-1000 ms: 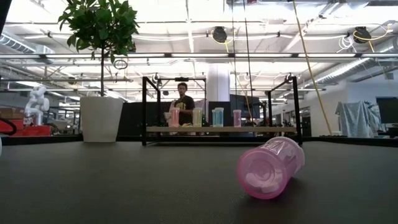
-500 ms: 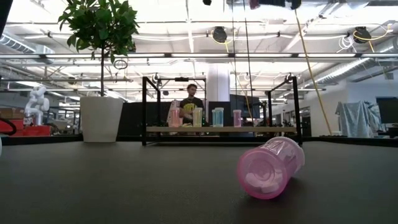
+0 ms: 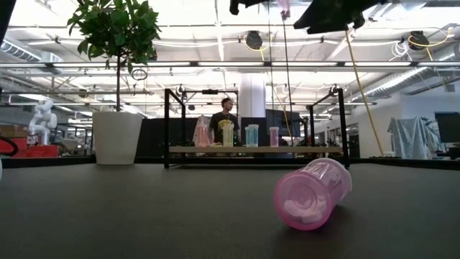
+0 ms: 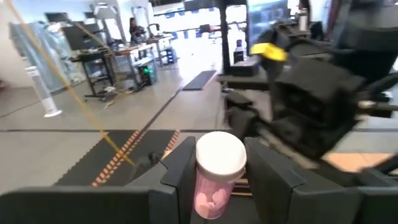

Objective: Pick and place medicine bottles onto shelf by color
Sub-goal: Put the right violet pill bottle on the shelf aligned with the other violet pill bottle

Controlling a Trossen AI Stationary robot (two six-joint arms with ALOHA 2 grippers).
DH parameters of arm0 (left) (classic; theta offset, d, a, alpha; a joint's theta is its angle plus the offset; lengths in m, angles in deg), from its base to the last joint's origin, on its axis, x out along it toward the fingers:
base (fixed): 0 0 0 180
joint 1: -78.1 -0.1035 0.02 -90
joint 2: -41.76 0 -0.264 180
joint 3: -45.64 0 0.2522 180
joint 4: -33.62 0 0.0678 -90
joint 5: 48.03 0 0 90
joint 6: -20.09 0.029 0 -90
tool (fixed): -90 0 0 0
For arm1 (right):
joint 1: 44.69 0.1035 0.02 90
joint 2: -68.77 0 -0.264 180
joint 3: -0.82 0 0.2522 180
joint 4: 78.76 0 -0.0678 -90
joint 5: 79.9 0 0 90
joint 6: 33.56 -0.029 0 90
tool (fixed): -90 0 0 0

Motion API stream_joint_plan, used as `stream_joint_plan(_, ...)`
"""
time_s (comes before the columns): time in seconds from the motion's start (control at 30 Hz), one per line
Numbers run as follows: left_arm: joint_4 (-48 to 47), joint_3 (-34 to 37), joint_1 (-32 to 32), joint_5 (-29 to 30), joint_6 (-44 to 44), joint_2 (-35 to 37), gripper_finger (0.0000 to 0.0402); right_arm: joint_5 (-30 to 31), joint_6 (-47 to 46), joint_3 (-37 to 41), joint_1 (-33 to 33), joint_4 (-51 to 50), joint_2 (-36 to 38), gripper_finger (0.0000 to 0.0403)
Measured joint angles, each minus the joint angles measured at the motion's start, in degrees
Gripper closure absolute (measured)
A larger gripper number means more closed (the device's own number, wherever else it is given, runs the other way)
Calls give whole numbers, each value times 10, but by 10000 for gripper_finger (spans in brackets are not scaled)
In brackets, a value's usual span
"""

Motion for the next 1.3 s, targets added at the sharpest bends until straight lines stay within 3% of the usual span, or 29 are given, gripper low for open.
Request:
stream_joint_plan(0.4, -11, 0, -95, -19, -6, -65, 275, -1, -124, 0, 0, -148, 59, 105)
stream_joint_plan(0.73, 136, 0, -154, -93, 10, -203, 275, 8, -165, 0, 0, -188, 63, 105)
stream_joint_plan(0.87, 165, 0, -162, -96, 13, -238, 275, 30, -179, 0, 0, -191, 63, 106)
stream_joint_plan(1.1, 168, -1, -160, -91, 11, -230, 275, 37, -195, 0, -2, -188, 63, 106)
stream_joint_plan(1.3, 167, -1, -135, -93, -41, -171, 275, -22, -266, 0, -16, -180, 65, 106)
